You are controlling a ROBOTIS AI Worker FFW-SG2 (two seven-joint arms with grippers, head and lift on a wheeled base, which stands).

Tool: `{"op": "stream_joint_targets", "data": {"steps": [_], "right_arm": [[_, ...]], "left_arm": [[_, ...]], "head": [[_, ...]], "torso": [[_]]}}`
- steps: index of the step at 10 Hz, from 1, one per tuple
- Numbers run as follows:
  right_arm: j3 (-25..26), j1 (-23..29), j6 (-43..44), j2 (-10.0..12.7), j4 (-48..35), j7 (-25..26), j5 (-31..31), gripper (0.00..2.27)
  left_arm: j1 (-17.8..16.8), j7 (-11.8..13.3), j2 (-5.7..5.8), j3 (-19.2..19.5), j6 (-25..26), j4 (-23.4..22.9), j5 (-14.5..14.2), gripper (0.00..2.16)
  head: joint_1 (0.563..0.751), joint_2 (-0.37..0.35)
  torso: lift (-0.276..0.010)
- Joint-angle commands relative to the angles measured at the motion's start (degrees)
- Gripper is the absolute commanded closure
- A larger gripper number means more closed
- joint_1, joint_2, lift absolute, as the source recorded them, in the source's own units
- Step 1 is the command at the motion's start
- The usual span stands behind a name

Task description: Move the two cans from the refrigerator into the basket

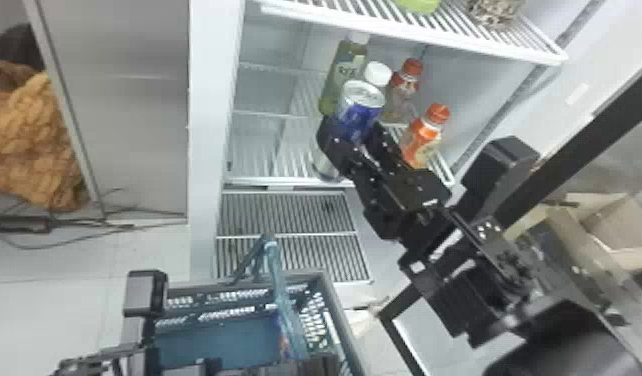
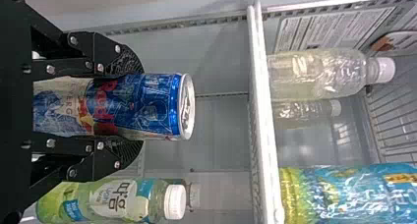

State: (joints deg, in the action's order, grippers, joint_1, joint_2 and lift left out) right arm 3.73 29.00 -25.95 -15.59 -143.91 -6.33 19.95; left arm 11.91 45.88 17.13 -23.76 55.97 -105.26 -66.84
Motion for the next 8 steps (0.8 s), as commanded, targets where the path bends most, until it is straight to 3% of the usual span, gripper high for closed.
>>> {"op": "stream_joint_targets", "data": {"steps": [1, 8], "right_arm": [[1.0, 3.1, -1.9, 0.4, -2.7, 0.0, 0.0, 1.06], [5.6, 13.7, -8.5, 3.0, -9.3, 0.1, 0.8, 1.06]], "left_arm": [[0.2, 0.0, 0.01, 0.1, 0.0, 0.0, 0.0, 1.19], [0.3, 0.1, -0.08, 0.7, 0.0, 0.0, 0.1, 1.19]], "head": [[0.695, -0.350], [0.695, -0.350]], "torso": [[-0.276], [-0.276]]}}
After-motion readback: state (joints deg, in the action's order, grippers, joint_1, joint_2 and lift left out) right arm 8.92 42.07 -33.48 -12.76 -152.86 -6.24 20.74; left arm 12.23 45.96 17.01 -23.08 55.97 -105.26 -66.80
